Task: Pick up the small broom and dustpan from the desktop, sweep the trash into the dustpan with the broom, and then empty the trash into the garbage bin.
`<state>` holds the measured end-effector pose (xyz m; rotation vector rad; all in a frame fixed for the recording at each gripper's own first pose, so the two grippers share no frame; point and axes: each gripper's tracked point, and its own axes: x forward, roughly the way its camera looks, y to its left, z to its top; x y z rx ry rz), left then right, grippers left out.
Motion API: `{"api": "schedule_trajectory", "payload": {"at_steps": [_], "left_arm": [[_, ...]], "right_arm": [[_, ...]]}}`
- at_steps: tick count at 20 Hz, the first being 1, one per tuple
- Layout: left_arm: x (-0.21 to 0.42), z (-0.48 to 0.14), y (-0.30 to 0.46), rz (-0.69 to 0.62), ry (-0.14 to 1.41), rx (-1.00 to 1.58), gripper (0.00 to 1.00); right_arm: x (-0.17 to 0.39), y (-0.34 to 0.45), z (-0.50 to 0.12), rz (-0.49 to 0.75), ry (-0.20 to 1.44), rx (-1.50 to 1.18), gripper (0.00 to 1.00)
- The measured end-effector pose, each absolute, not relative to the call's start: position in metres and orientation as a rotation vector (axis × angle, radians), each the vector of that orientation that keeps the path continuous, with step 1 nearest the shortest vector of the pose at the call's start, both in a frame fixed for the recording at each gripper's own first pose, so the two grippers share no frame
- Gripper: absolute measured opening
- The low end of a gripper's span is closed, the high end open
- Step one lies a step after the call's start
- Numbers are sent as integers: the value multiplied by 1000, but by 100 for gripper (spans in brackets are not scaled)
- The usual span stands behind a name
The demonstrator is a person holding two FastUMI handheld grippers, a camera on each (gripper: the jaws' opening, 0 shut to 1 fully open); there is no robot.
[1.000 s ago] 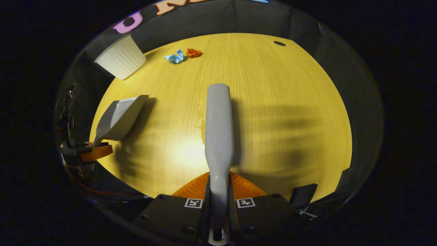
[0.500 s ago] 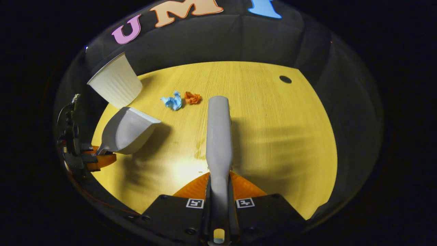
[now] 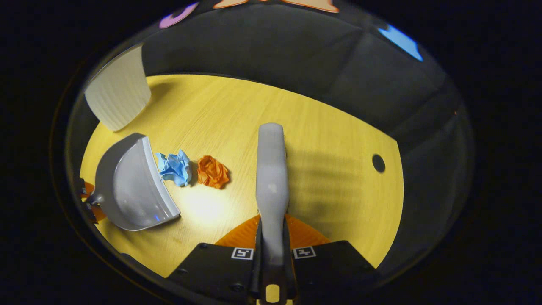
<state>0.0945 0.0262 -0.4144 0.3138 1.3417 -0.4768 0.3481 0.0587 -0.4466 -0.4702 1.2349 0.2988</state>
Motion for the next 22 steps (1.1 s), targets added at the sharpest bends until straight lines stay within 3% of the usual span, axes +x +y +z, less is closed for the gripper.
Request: {"api": "schedule_trajectory", "payload": {"at_steps": [4, 11, 14, 18, 22], "left_arm": [[98, -414, 24, -496, 1329, 313, 23], [99, -416, 23, -493, 1278, 279, 24], [104, -414, 19, -460, 1213, 233, 23], [119, -387, 11, -434, 1022, 211, 23], [125, -361, 9, -340, 878, 178, 23]], "right_arm": [[333, 112, -455, 578, 1259, -670, 15], [292, 166, -421, 909, 1331, -575, 18], [312, 166, -395, 856, 1232, -357, 17], [353, 148, -327, 629, 896, -26, 18], [356, 114, -277, 483, 679, 216, 18]]}}
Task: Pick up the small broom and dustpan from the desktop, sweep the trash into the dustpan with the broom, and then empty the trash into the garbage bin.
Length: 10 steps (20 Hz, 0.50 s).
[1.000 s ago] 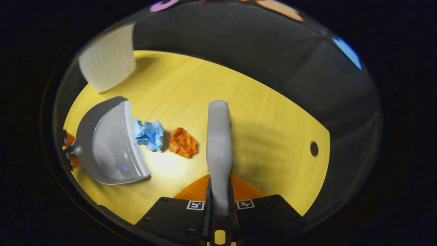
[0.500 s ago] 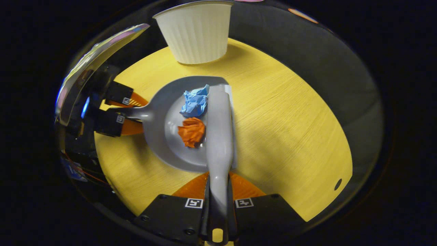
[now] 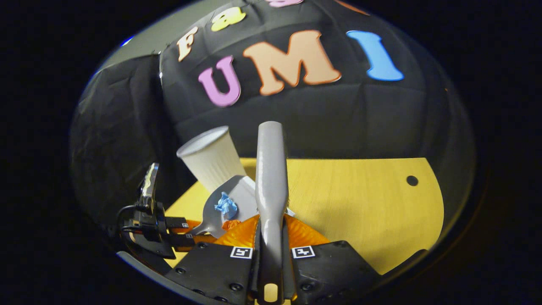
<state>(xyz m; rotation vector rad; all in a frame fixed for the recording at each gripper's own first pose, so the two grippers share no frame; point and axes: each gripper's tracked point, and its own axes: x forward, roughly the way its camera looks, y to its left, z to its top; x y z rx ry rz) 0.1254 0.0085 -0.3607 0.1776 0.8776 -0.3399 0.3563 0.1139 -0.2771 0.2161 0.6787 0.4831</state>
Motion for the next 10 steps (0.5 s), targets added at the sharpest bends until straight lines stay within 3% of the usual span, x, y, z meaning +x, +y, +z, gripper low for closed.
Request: {"api": "schedule_trajectory", "payload": {"at_steps": [4, 10], "left_arm": [[140, -335, 18, -270, 750, 143, 22], [148, -343, 32, -117, 707, 117, 22]], "right_arm": [[327, 71, -326, 408, 621, 297, 18], [247, 28, -322, 406, 680, 360, 18]]}}
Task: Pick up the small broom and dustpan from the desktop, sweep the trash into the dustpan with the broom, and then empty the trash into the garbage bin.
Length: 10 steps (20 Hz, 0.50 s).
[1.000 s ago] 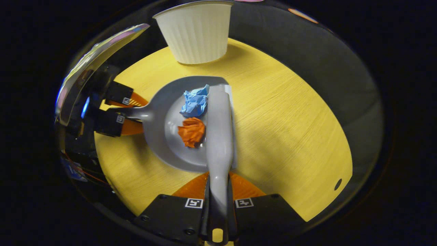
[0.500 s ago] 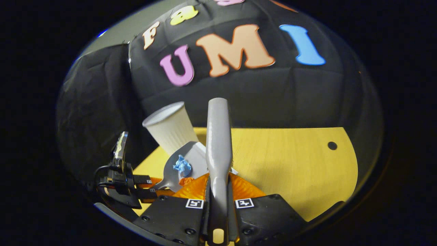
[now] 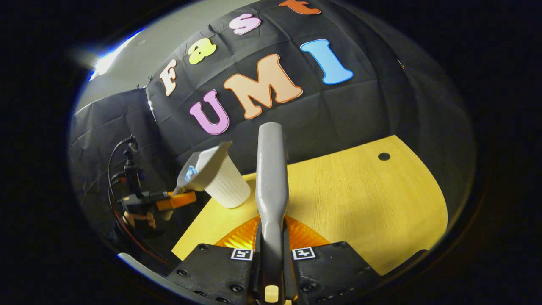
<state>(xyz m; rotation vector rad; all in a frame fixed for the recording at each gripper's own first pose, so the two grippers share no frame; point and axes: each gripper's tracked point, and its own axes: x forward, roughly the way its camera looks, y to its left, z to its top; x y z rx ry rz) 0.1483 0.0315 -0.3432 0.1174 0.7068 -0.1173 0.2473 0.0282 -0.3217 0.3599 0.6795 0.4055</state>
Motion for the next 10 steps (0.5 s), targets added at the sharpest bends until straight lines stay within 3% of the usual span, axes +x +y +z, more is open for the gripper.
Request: {"api": "schedule_trajectory", "payload": {"at_steps": [5, 10], "left_arm": [[149, -351, 33, 57, 725, 307, 22], [147, -348, 27, 101, 825, 645, 22]], "right_arm": [[229, 43, -340, 401, 735, 370, 18], [220, 52, -361, 386, 787, 341, 18]]}}
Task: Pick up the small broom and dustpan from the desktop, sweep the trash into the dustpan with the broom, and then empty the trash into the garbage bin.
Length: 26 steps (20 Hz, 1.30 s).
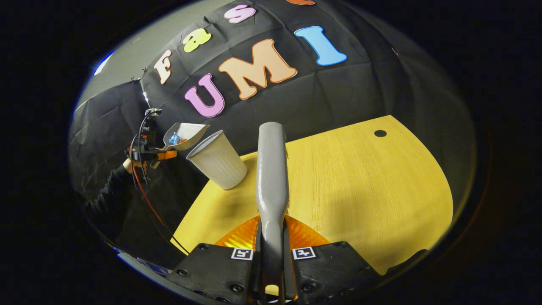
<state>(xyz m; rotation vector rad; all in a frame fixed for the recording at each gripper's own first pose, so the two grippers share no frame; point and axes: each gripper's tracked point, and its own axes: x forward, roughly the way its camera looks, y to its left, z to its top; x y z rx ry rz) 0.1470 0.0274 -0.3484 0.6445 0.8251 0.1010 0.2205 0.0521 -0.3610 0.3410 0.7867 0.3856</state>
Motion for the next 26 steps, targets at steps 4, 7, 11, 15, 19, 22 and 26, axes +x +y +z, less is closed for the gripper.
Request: {"api": "schedule_trajectory", "payload": {"at_steps": [4, 7, 11, 15, 19, 22, 26], "left_arm": [[141, -349, 23, 5, 957, 918, 22], [138, -347, 18, -56, 998, 1150, 22], [146, -330, 18, -88, 998, 1504, 24], [145, -327, 19, -112, 992, 1609, 22], [143, -338, 1, -13, 903, 1093, 19], [147, -345, -32, 47, 769, 764, 22], [134, -369, -102, 9, 715, 315, 22]], "right_arm": [[224, 61, -378, 372, 814, 332, 18], [226, 67, -386, 367, 825, 317, 18], [226, 70, -394, 360, 838, 288, 18], [229, 71, -398, 351, 835, 255, 14], [231, 66, -392, 338, 812, 255, 18], [237, 62, -384, 329, 784, 253, 18], [253, 58, -371, 301, 736, 265, 18]]}}
